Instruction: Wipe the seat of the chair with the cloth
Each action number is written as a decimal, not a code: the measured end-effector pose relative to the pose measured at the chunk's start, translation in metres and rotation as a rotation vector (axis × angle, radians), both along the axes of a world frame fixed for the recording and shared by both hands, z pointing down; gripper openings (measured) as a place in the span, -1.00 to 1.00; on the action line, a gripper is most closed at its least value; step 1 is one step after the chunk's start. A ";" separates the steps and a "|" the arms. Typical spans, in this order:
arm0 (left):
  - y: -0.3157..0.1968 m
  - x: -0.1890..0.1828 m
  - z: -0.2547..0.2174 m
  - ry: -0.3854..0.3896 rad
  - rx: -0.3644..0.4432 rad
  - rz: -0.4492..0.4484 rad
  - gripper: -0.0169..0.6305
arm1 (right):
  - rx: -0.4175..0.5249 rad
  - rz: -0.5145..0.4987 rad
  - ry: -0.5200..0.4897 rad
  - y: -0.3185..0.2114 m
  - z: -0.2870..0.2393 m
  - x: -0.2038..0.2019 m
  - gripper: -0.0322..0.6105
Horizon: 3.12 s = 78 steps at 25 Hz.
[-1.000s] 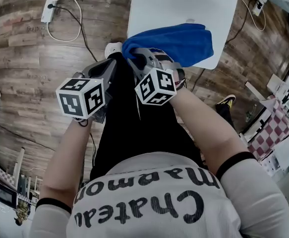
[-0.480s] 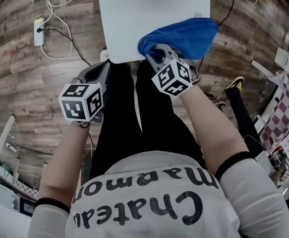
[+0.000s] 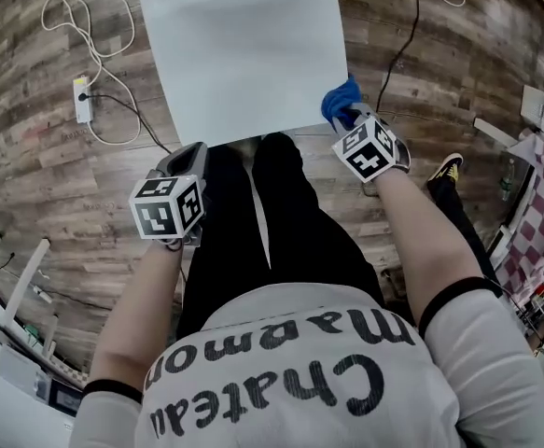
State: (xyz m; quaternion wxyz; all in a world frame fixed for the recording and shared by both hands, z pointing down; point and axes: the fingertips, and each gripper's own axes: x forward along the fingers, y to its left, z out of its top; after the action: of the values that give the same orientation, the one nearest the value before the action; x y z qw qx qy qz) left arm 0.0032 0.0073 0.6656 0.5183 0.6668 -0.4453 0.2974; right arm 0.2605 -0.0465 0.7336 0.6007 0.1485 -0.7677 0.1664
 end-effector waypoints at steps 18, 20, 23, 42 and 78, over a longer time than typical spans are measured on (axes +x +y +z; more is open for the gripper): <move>-0.061 0.015 -0.147 0.037 0.192 -0.238 -0.92 | -0.065 0.891 -0.642 -0.079 -0.165 0.001 -0.82; -0.064 0.023 -0.171 0.088 0.220 -0.259 -0.92 | -0.043 0.855 -0.732 -0.094 -0.204 -0.019 -0.81; -0.092 0.022 -0.223 0.162 0.334 -0.287 -0.92 | 0.037 0.746 -0.909 -0.136 -0.283 -0.056 -0.81; 0.014 -0.099 -0.622 0.270 1.214 -0.154 -0.93 | 0.660 0.468 -1.341 -0.050 -0.667 -0.135 -0.81; 0.038 -0.094 -0.604 0.367 1.199 -0.076 -0.93 | 0.786 0.585 -1.162 0.030 -0.648 -0.107 -0.81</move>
State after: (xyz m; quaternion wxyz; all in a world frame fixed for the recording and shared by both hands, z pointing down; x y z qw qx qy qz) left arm -0.0908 0.0454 0.0614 0.1325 0.8654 -0.4618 -0.1422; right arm 0.1539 -0.0164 0.0854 -0.0660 0.4378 -0.8927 0.0847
